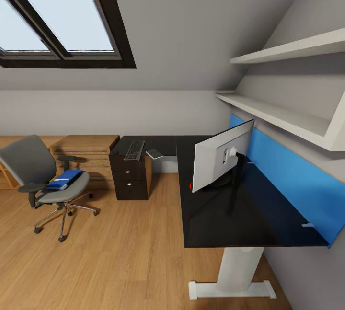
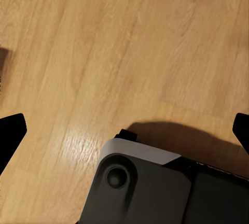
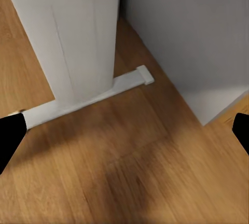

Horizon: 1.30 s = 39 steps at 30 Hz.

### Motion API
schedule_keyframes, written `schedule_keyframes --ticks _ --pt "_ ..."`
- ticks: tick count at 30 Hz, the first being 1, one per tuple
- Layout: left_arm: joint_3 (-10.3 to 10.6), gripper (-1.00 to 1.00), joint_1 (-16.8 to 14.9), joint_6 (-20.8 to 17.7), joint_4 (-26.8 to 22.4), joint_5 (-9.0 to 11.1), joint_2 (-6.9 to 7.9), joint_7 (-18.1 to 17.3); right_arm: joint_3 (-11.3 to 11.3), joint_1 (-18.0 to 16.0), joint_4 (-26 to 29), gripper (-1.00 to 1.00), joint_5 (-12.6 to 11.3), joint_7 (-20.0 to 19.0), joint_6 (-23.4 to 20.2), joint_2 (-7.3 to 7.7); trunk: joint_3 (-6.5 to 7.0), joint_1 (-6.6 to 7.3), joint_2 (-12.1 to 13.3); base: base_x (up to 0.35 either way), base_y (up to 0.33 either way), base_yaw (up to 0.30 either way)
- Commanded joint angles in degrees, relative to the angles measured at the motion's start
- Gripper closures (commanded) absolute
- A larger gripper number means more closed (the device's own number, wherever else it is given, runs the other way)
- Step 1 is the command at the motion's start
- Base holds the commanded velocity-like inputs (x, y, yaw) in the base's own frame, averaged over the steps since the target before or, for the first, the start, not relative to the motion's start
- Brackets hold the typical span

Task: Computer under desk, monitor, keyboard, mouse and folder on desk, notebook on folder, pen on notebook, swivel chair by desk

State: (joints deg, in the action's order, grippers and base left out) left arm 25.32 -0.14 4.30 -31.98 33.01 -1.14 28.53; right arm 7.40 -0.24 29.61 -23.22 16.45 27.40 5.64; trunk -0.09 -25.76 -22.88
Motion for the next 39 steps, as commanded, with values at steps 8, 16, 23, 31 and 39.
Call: schedule_keyframes --ticks 8,16,23,31,39 --pt "-0.12 -1.00 -2.30 0.09 -2.55 0.73 0.17 0.48 0.15 -0.30 2.99 -1.00 -0.42 0.50 0.29 0.38 -0.01 -0.02 -0.03 0.000 0.000 0.000" --pt "-0.17 -1.00 -6.84 -0.02 -6.34 0.74 0.17 0.85 -0.18 -0.44 14.57 -1.00 -0.36 1.59 -0.24 1.08 -0.01 -0.02 -0.03 0.000 0.000 0.000" --pt "-0.64 -1.00 -10.52 -3.97 -12.90 0.78 0.05 0.97 -0.53 -0.53 30.80 -1.00 -0.34 8.65 -10.68 2.76 -0.01 -0.02 -0.03 0.000 0.000 0.000" --pt "-4.17 -1.00 -15.95 -15.05 -16.33 0.95 -0.14 1.12 -0.73 -9.61 38.46 -1.00 -0.32 13.21 -25.05 3.39 -0.01 -0.02 -0.03 0.000 0.000 0.000" --pt "-7.26 -1.00 -22.32 -17.16 -14.44 1.57 0.00 0.92 -0.21 -27.95 20.96 -1.00 -0.35 13.38 -30.12 0.38 -0.01 -0.02 -0.03 0.000 0.000 0.000"
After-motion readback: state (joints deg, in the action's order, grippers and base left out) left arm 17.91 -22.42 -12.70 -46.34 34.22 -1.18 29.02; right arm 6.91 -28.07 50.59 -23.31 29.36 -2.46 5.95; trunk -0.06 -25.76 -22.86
